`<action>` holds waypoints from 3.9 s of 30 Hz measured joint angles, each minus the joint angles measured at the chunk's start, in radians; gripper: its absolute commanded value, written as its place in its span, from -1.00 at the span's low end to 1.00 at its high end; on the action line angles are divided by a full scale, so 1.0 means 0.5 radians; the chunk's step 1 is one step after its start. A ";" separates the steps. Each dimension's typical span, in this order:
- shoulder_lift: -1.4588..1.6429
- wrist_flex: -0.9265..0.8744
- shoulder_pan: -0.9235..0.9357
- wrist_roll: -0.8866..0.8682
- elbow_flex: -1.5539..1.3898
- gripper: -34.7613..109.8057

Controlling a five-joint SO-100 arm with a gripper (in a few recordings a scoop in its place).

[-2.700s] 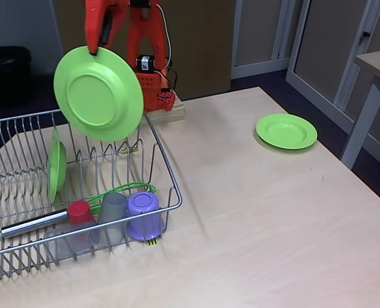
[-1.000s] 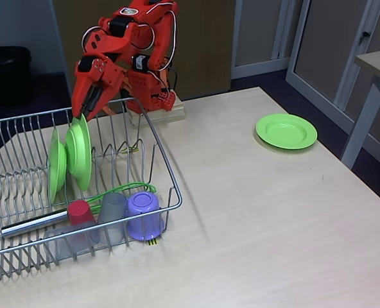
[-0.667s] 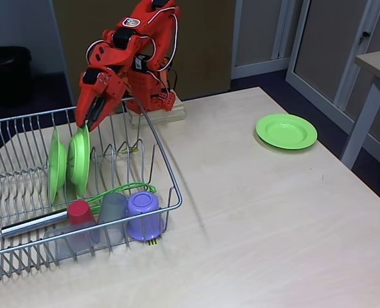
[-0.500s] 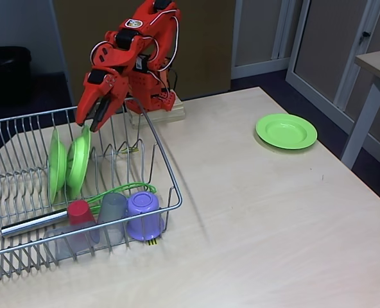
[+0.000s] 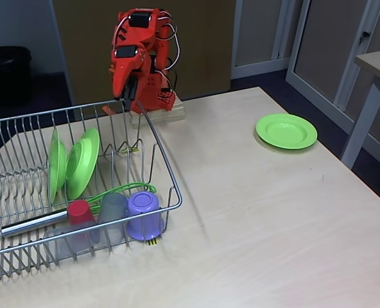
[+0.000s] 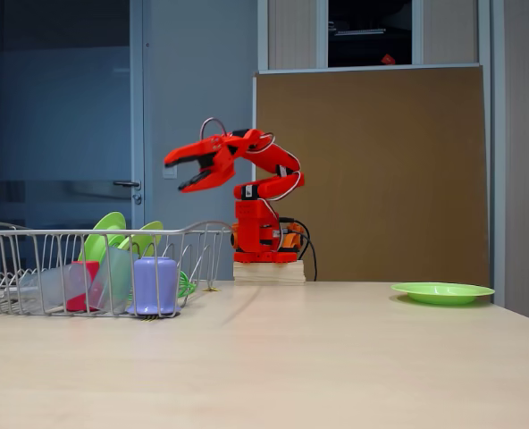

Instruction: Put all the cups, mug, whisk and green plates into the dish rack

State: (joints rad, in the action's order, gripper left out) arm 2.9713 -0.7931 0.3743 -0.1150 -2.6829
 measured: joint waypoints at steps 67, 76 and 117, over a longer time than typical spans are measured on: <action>-4.145 -0.104 -2.761 -3.853 2.405 -0.51; -3.930 -0.356 -2.629 -3.476 2.240 -0.52; -3.016 -2.006 -1.580 -1.396 3.537 -0.53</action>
State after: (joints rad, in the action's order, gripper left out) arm 1.4634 -1.7963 -0.4157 -0.8130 -0.9143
